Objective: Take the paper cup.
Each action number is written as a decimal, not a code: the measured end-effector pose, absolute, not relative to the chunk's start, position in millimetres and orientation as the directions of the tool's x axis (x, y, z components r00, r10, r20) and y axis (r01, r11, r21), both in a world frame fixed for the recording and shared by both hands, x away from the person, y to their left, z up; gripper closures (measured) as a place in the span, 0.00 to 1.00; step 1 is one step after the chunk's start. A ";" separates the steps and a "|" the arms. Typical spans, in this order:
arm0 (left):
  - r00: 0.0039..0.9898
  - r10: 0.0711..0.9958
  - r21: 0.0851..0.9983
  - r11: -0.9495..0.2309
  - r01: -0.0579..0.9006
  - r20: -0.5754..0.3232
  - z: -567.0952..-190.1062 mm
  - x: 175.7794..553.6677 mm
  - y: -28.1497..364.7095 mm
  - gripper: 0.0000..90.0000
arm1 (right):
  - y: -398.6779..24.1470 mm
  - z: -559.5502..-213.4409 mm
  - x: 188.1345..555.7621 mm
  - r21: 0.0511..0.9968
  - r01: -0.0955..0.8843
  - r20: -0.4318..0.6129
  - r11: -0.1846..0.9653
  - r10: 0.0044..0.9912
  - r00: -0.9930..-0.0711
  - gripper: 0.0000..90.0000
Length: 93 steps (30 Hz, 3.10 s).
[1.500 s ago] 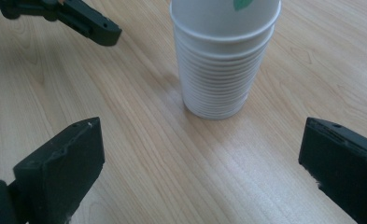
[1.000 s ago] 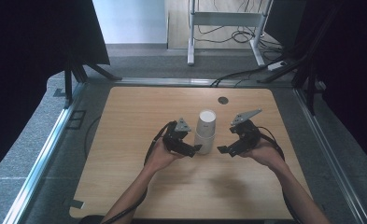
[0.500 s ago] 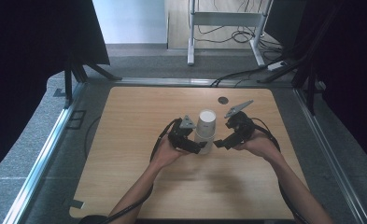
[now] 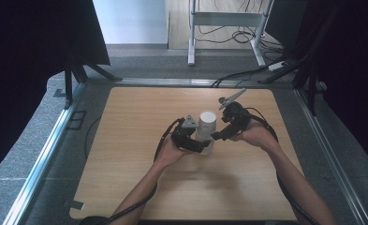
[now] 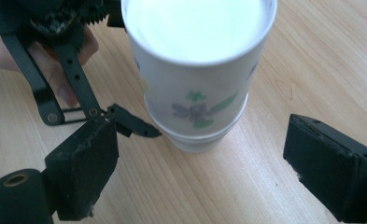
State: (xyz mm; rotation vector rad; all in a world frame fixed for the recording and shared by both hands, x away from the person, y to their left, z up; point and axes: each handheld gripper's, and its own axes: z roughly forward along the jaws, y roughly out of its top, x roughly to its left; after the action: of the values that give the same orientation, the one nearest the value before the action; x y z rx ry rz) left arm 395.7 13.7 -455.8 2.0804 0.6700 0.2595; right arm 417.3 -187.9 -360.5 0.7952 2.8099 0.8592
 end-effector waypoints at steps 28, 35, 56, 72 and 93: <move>0.826 0.561 0.829 -0.439 0.348 -0.049 -457.3 394.8 11.1 0.23 | -142.9 -323.6 444.9 0.410 0.428 0.016 0.805 0.463 -0.886 0.26; 0.829 0.558 0.828 -0.442 0.345 -0.047 -457.1 395.2 11.2 0.23 | -132.0 -316.3 448.5 0.343 0.416 -0.002 0.842 0.443 -0.896 0.34; 0.829 0.558 0.823 -0.451 0.346 -0.043 -456.5 394.7 10.9 0.23 | -119.7 -291.3 448.5 0.265 0.412 -0.018 0.872 0.432 -0.902 0.41; 0.835 0.548 0.824 -0.450 0.344 -0.049 -445.8 394.3 15.4 0.18 | -132.1 -257.9 439.6 0.327 0.394 -0.028 0.859 0.426 -0.904 0.41; 0.872 0.483 0.806 -0.482 0.345 -0.084 -423.5 377.4 31.5 0.02 | -148.9 -228.0 401.2 0.369 0.354 -0.037 0.859 0.394 -0.918 0.41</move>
State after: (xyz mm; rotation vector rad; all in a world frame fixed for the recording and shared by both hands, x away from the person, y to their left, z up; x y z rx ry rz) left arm 377.4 31.5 -423.5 2.1213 0.5969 0.1906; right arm 401.2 -148.9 -228.0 0.5891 2.9216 0.5479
